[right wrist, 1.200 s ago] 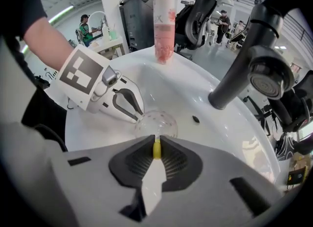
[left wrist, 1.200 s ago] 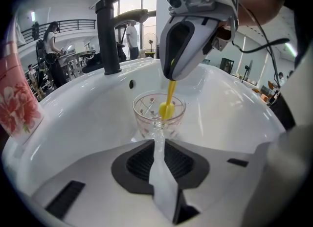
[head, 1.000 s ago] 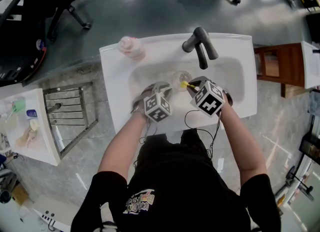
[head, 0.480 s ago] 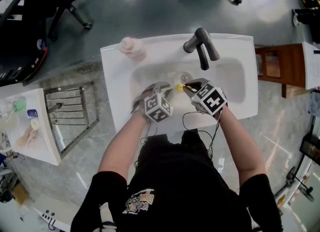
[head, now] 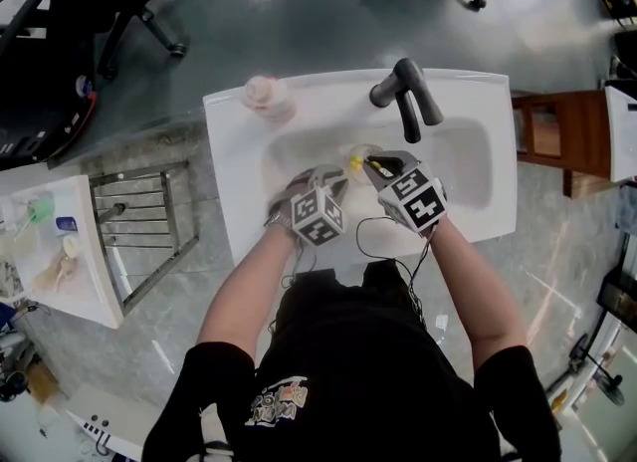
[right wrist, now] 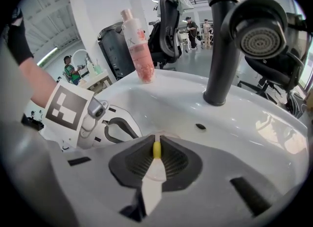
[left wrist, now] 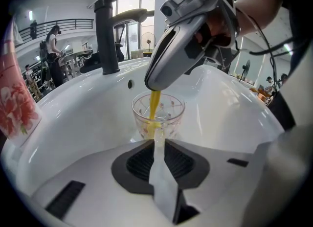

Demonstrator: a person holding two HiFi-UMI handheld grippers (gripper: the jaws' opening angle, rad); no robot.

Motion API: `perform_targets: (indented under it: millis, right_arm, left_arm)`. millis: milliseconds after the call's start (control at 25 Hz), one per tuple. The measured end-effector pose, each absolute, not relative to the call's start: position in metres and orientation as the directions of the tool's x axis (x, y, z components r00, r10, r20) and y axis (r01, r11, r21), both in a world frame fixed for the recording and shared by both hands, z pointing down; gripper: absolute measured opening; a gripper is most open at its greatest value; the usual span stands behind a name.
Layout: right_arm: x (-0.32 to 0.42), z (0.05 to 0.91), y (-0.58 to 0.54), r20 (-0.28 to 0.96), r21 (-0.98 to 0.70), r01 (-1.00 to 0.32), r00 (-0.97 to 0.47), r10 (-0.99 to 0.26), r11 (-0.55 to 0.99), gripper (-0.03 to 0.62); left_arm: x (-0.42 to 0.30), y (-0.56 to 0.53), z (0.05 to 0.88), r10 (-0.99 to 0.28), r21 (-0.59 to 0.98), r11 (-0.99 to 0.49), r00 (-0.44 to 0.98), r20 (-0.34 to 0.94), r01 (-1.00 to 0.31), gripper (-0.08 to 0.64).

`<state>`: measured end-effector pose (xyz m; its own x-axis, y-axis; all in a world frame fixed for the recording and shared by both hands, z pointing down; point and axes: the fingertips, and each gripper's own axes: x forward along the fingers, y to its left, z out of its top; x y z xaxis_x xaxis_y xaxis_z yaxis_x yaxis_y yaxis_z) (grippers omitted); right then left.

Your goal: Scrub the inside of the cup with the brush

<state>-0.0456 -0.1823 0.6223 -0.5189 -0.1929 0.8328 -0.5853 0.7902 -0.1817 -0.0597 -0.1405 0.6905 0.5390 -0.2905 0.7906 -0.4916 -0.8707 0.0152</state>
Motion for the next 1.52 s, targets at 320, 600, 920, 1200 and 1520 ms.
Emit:
perform_targets:
  millis: [320,600,920,1200,1520]
  right_arm:
    - [-0.042,0.624,-0.192,0.857,-0.001,-0.506,-0.444,-0.260,0.862,0.038]
    - [-0.035,0.626,-0.191,0.896,0.091,-0.377,-0.373,-0.241,0.922,0.038]
    - [-0.020,0.630,-0.182,0.946,0.107,-0.230,-0.276,-0.171,0.967,0.038]
    - [-0.011,0.631,-0.174,0.973,0.063,-0.161,-0.209,-0.097,0.985,0.037]
    - [-0.009,0.630,-0.159,0.981,-0.037,-0.149,-0.194,0.007,0.988,0.037]
  left_arm:
    - [-0.060,-0.141,0.692,-0.288,0.022,-0.869,0.541,0.790,-0.494,0.057]
    - [-0.060,-0.141,0.692,-0.289,0.023,-0.867,0.538,0.792,-0.498,0.057]
    - [-0.061,-0.142,0.692,-0.295,0.014,-0.865,0.532,0.793,-0.501,0.057]
    - [-0.060,-0.143,0.692,-0.297,0.011,-0.864,0.526,0.797,-0.503,0.057]
    - [-0.060,-0.143,0.692,-0.300,0.009,-0.861,0.522,0.799,-0.508,0.057]
